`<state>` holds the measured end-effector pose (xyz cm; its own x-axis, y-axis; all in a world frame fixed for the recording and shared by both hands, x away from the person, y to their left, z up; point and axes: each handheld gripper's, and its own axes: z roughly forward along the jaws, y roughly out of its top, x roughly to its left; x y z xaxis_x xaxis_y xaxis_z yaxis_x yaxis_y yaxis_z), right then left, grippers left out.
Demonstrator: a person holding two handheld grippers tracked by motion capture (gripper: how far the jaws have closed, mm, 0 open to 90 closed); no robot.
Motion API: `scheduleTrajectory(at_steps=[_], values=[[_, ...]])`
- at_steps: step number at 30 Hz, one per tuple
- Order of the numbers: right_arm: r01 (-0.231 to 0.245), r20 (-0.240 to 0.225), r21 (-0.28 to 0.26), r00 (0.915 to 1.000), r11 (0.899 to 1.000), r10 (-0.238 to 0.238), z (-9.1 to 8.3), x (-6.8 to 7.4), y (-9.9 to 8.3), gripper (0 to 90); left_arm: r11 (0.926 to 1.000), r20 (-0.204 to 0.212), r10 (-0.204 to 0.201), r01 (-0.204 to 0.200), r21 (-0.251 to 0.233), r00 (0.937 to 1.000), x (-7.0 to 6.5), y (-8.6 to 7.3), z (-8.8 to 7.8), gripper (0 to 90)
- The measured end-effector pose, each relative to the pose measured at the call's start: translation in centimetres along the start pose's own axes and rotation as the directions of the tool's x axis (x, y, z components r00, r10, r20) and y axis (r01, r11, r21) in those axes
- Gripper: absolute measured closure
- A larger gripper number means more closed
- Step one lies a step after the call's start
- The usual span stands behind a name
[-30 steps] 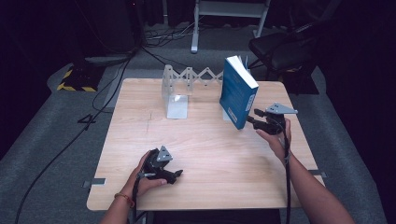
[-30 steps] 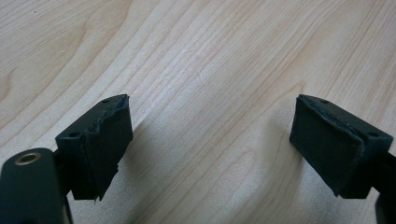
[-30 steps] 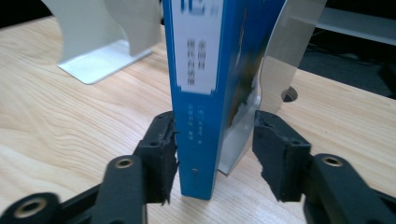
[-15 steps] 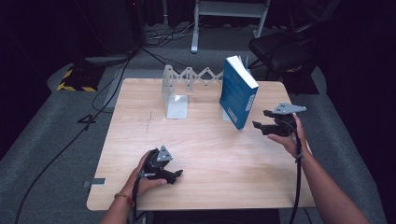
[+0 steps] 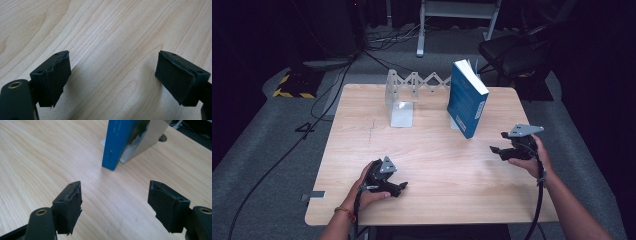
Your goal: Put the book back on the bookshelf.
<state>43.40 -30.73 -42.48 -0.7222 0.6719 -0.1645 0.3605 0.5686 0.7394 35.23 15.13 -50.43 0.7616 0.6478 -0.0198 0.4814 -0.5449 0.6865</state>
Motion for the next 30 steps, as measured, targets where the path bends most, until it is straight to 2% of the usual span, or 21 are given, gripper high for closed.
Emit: scheduleTrajectory(at_steps=[5, 6, 11, 12, 15, 16, 21, 22, 24, 27, 30], values=[[0.010, 0.003, 0.036, 0.9999, 0.999, -0.010, -0.7, 0.1, -2.3, 27.8, 1.0000, 0.000, 0.000, 0.000, 0.000, 1.0000, 0.0, 0.0, 0.0, 13.5], [0.010, 0.003, 0.036, 0.9999, 0.999, -0.010, -0.7, 0.1, -2.3, 27.8, 1.0000, 0.000, 0.000, 0.000, 0.000, 1.0000, 0.0, 0.0, 0.0, 13.5], [0.004, -0.014, 0.075, 0.9999, 0.997, -0.003, -1.4, 0.2, -5.0, 27.3, 1.0000, -0.001, -0.003, 0.003, 0.000, 1.0000, 0.0, 0.0, 0.0, 13.5], [0.004, -0.014, 0.075, 0.9999, 0.997, -0.003, -1.4, 0.2, -5.0, 27.3, 1.0000, -0.001, -0.003, 0.003, 0.000, 1.0000, 0.0, 0.0, 0.0, 13.5], [-0.009, -0.023, 0.090, 0.9997, 0.996, 0.011, -1.9, 0.2, -7.2, 27.0, 1.0000, -0.001, -0.003, 0.003, 0.000, 1.0000, 0.0, 0.0, 0.0, 13.5], [-0.009, -0.023, 0.090, 0.9997, 0.996, 0.011, -1.9, 0.2, -7.2, 27.0, 1.0000, -0.001, -0.003, 0.003, 0.000, 1.0000, 0.0, 0.0, 0.0, 13.5], [-0.067, -0.035, 0.097, 0.9969, 0.993, 0.070, -2.7, 0.1, -10.1, 26.4, 1.0000, -0.001, -0.003, 0.003, 0.000, 1.0000, 0.0, 0.0, 0.0, 13.5], [-0.067, -0.035, 0.097, 0.9969, 0.993, 0.070, -2.7, 0.1, -10.1, 26.4, 1.0000, -0.001, -0.003, 0.003, 0.000, 1.0000, 0.0, 0.0, 0.0, 13.5], [-0.090, -0.018, 0.098, 0.9956, 0.991, 0.092, -3.0, 0.0, -11.1, 26.6, 1.0000, -0.001, -0.004, 0.004, 0.000, 1.0000, 0.0, 0.0, 0.0, 13.5], [-0.140, -0.039, 0.088, 0.9889, 0.986, 0.144, -3.6, -0.1, -12.7, 25.8, 1.0000, 0.000, -0.003, 0.003, 0.000, 1.0000, 0.0, 0.0, 0.0, 13.5], [-0.160, -0.043, 0.076, 0.9856, 0.984, 0.163, -4.1, -0.2, -13.5, 24.6, 1.0000, -0.001, -0.004, 0.004, 0.000, 1.0000, 0.0, 0.0, 0.0, 13.5]])
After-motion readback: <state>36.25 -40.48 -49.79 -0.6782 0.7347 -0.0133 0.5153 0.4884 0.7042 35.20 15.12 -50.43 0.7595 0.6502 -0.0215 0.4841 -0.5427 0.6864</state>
